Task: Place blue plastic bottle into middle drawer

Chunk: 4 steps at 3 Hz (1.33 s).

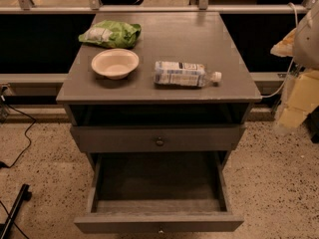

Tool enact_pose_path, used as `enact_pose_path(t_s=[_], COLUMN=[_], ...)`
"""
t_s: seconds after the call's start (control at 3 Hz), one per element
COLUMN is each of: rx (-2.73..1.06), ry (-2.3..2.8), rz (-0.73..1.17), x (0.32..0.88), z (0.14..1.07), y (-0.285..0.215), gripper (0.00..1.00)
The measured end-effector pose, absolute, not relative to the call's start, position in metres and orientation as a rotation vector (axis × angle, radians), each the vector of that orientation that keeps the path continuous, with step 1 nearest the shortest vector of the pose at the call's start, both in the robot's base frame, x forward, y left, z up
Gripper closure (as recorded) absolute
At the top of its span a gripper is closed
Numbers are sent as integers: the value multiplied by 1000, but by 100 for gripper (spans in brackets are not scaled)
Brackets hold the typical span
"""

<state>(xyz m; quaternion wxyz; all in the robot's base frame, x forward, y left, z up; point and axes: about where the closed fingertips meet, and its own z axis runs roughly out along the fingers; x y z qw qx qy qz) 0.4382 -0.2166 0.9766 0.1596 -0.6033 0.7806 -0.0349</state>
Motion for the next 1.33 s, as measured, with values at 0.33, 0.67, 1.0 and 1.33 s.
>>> enact_pose_path(t_s=[0.33,0.67,1.0,1.33], rx=[-1724,-1808,-1903,-1987], ry=[2231,2140,2020,1947], rz=[-100,-118,-117,-51], x=[438,475,532,589], z=[977,969,959,938], y=[-217,-202,-173,-142], gripper=[0,0,0,0])
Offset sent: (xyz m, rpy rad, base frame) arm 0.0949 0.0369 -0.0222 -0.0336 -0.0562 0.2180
